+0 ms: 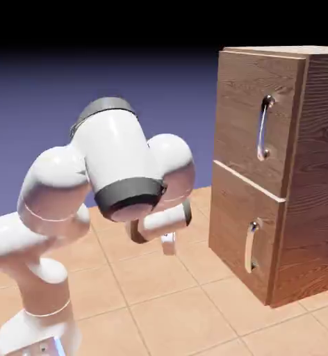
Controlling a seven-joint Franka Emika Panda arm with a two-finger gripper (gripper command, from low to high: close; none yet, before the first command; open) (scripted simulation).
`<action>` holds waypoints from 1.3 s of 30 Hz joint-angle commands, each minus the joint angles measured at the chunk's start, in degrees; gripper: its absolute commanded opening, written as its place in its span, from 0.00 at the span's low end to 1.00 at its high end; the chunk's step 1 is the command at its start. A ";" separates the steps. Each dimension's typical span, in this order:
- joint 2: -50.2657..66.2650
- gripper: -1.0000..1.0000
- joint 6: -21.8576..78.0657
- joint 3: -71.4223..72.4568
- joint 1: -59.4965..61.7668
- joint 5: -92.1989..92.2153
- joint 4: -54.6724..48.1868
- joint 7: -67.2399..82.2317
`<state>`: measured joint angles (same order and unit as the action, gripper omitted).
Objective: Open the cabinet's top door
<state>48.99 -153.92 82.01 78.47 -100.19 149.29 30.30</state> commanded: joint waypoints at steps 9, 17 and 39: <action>18.28 0.50 4.50 18.36 17.72 -22.43 -2.62 16.29; 33.78 0.50 8.31 33.94 32.75 -41.45 -4.84 30.11; 28.85 0.00 44.03 49.03 34.14 -36.63 9.60 16.81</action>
<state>77.84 -109.84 131.04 112.61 -136.82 158.88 47.11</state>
